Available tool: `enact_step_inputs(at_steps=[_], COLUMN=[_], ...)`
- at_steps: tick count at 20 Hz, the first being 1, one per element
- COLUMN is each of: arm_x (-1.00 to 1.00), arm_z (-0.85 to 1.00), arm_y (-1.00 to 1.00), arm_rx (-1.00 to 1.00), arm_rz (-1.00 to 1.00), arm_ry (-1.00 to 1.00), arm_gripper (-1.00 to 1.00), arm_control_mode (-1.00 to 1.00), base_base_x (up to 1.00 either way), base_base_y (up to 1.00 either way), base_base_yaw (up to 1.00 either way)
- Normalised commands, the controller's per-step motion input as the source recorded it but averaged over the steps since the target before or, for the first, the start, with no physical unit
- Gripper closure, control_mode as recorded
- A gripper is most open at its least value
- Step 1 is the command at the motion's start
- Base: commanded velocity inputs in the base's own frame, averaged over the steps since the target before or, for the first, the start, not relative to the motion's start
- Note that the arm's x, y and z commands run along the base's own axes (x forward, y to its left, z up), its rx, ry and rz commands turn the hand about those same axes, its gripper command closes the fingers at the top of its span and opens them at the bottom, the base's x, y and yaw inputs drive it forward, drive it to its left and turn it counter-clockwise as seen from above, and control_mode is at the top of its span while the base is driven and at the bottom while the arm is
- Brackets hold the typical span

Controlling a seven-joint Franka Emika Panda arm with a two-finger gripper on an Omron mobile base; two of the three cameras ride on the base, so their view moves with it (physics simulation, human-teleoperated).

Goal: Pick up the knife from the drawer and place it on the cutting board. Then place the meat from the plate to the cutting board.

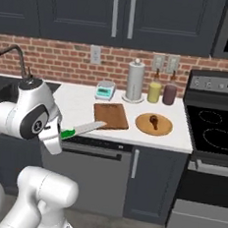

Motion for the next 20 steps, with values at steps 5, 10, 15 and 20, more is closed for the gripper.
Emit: enact_step_inputs(at_steps=[5, 10, 15, 20], arm_x=[0.0, 0.0, 0.0, 0.0], arm_z=[0.0, 0.0, 0.0, 0.0], arm_y=[0.0, 0.0, 0.0, 0.0], arm_rx=[0.0, 0.0, 0.0, 0.0], arm_rz=[0.0, 0.0, 0.0, 0.0], arm_ry=[0.0, 0.0, 0.0, 0.0], arm_gripper=[1.0, 1.0, 1.0, 1.0], arm_control_mode=[1.0, 1.0, 1.0, 1.0], base_base_x=[0.36, 0.61, 0.71, 0.61], base_base_y=[-0.62, -0.24, -0.09, -0.25], base_base_yaw=[0.0, 0.0, 0.04, 0.06])
